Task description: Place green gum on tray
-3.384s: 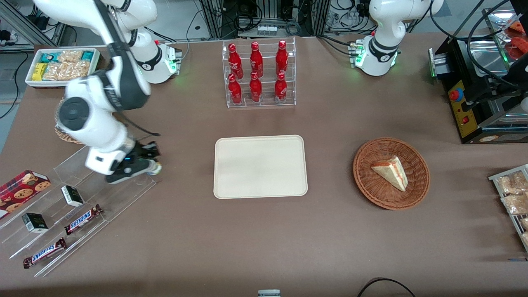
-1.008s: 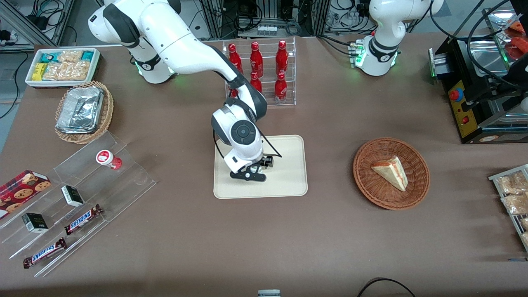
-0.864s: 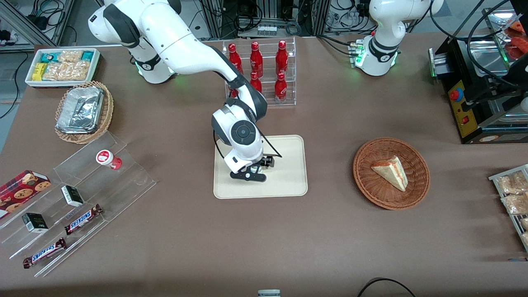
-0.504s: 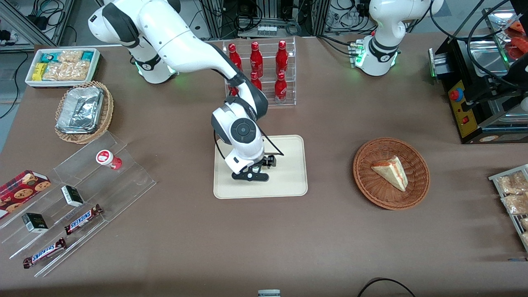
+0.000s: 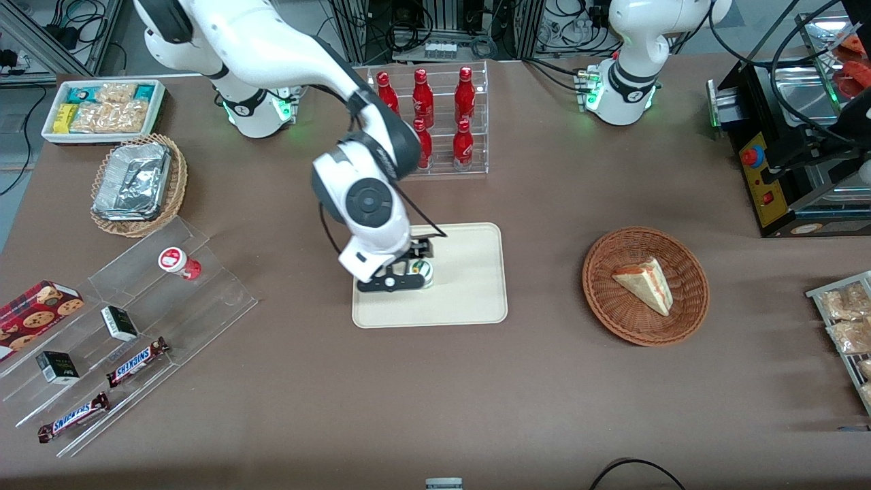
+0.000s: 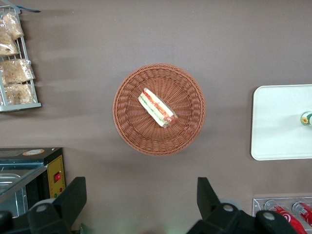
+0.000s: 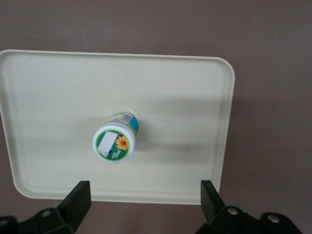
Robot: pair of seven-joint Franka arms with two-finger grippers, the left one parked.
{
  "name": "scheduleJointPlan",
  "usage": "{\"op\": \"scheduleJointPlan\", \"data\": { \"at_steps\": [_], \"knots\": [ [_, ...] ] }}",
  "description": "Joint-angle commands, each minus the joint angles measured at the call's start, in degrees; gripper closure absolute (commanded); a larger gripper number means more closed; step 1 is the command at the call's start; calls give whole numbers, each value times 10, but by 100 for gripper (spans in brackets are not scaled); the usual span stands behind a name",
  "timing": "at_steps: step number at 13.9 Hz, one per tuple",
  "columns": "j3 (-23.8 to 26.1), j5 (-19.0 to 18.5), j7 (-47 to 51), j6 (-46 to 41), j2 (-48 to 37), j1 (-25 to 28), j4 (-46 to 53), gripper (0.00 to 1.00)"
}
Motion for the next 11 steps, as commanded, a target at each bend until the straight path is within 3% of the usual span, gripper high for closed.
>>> {"op": "scheduleJointPlan", "data": {
  "at_steps": [1, 3, 6, 11],
  "knots": [
    [3, 5, -69, -72, -48, -47, -7, 0],
    [2, 3, -123, -104, -61, -81, -9, 0],
    [3, -49, -179, -117, -85, -114, -14, 0],
    [3, -54, -280, -140, -121, -199, -28, 0]
  ]
}}
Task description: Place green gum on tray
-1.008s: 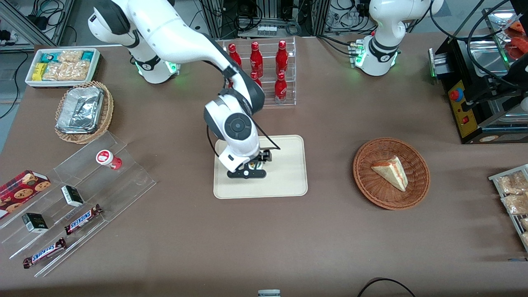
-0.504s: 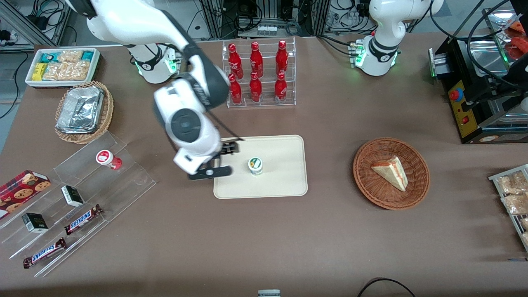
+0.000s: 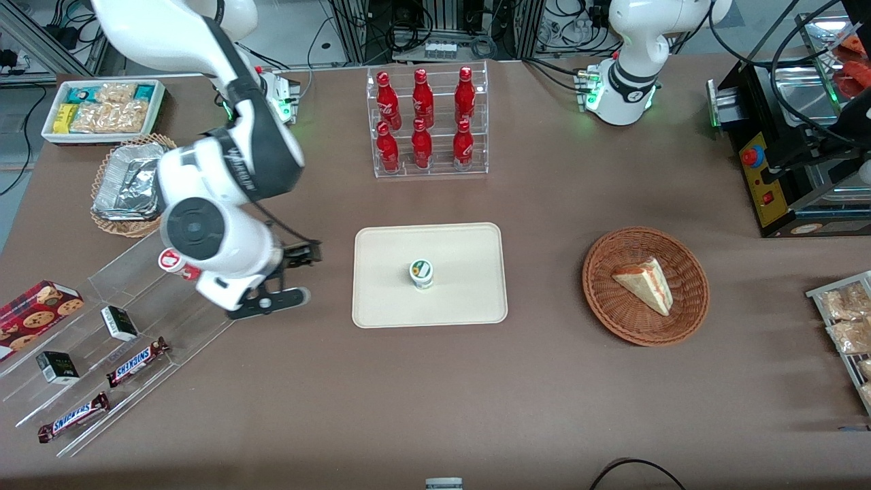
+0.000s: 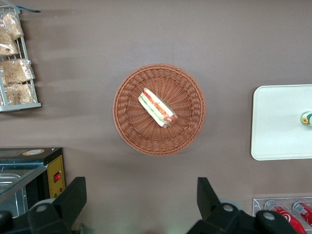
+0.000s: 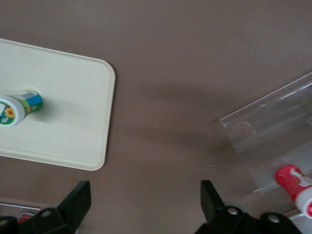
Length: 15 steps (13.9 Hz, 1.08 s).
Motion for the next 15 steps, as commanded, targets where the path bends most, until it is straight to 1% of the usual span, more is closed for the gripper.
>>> {"op": "scheduleJointPlan", "data": {
  "at_steps": [1, 3, 6, 7, 8, 11, 13, 15],
  "knots": [
    [7, -3, -71, 2, -44, -53, -34, 0],
    [8, -4, -101, 28, -67, -88, -64, 0],
    [12, -4, -101, 106, -128, -146, -152, 0],
    [12, -4, -102, 113, -141, -159, -167, 0],
    [12, -7, -104, 109, -150, -172, -171, 0],
    [12, -53, -151, 106, -184, -200, -186, 0],
    [13, -54, -153, 90, -202, -217, -190, 0],
    [12, -54, -151, 52, -220, -223, -188, 0]
  ]
}}
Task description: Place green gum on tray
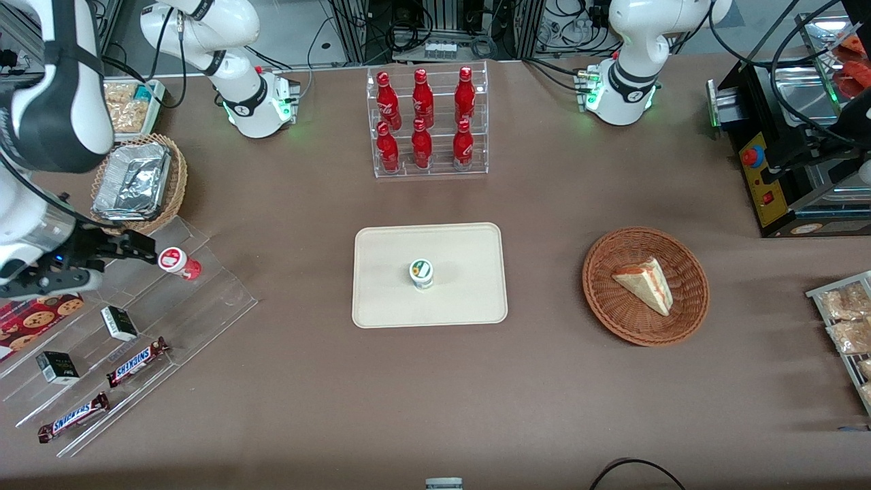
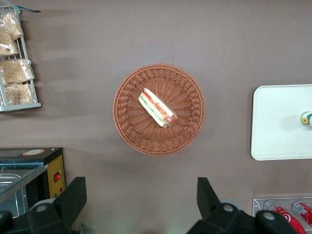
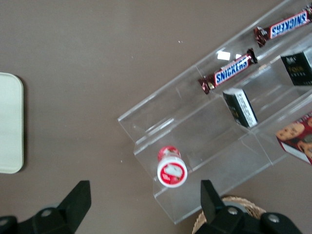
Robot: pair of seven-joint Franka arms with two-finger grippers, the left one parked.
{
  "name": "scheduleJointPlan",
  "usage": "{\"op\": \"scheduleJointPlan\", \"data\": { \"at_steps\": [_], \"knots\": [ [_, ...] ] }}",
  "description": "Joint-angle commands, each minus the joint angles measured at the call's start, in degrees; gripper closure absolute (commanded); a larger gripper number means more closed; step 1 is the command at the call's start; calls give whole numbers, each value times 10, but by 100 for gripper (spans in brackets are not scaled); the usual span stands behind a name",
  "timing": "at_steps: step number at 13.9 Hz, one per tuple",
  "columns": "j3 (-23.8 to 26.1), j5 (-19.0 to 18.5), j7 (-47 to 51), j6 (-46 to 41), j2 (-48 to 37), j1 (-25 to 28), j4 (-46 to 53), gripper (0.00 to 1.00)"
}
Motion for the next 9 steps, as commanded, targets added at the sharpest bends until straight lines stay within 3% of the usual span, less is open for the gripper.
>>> {"op": "scheduleJointPlan", "data": {
  "at_steps": [1, 6, 9],
  "knots": [
    [8, -10, -2, -47, -39, -19, -18, 0],
    [2, -3, 1, -158, -22, -21, 47, 0],
    [3, -3, 40, -171, -20, -19, 55, 0]
  ]
}}
